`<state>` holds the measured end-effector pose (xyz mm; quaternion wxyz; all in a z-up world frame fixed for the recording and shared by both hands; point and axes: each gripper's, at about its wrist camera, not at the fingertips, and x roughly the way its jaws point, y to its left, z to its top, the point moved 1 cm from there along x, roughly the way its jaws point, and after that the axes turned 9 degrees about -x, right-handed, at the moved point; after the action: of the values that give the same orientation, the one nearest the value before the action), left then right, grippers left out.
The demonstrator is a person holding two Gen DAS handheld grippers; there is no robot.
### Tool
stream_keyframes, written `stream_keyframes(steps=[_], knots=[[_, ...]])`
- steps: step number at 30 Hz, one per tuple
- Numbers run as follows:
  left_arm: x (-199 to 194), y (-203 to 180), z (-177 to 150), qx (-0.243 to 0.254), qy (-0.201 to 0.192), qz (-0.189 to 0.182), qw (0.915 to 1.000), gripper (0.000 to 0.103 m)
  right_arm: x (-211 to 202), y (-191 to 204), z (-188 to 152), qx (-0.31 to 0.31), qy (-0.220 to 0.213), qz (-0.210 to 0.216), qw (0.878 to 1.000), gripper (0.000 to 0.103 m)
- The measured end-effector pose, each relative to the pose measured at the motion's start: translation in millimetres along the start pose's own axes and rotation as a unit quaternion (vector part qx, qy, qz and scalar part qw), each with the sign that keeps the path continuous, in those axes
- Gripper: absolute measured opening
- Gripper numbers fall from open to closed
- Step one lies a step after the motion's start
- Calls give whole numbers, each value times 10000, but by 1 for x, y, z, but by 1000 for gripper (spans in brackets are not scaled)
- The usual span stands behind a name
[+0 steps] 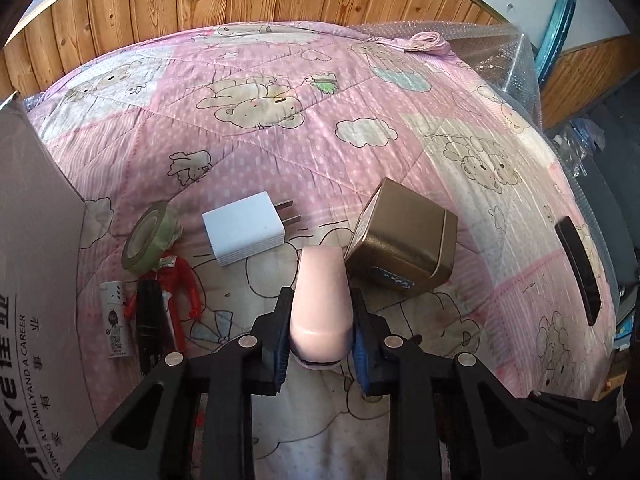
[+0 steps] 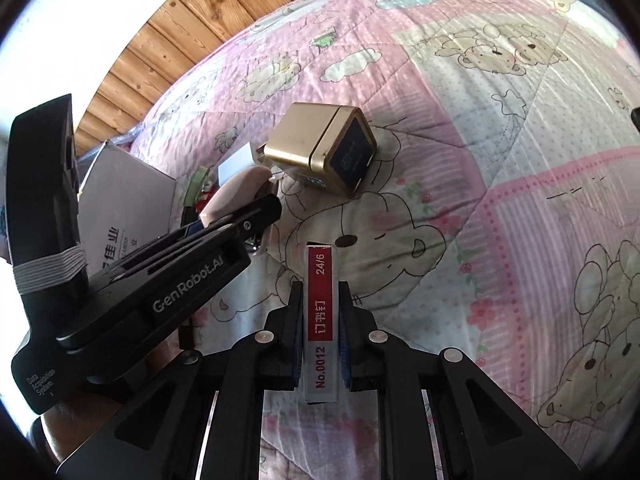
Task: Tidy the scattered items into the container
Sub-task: 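Carry the pink stapler and red staple box over to the box with both tools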
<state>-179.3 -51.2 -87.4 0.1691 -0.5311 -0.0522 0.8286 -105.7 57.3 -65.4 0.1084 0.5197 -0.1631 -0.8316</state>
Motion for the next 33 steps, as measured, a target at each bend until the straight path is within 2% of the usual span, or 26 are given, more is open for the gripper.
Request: stream_keyframes(steps=[9,19,33], knots=[[-43,-3,-22,-69,-12,-71,9999,27,-16,8,-12,-87,-29,-72,9999,15],[-74,3,-50,-142,-24,-119,9998,27,-29,22,-28,-234,-23,-247,9994,16],[-111,9,-67,-178,-191,-359,9990,27,-45,47,-44,-428,-44,-403,9983,15]])
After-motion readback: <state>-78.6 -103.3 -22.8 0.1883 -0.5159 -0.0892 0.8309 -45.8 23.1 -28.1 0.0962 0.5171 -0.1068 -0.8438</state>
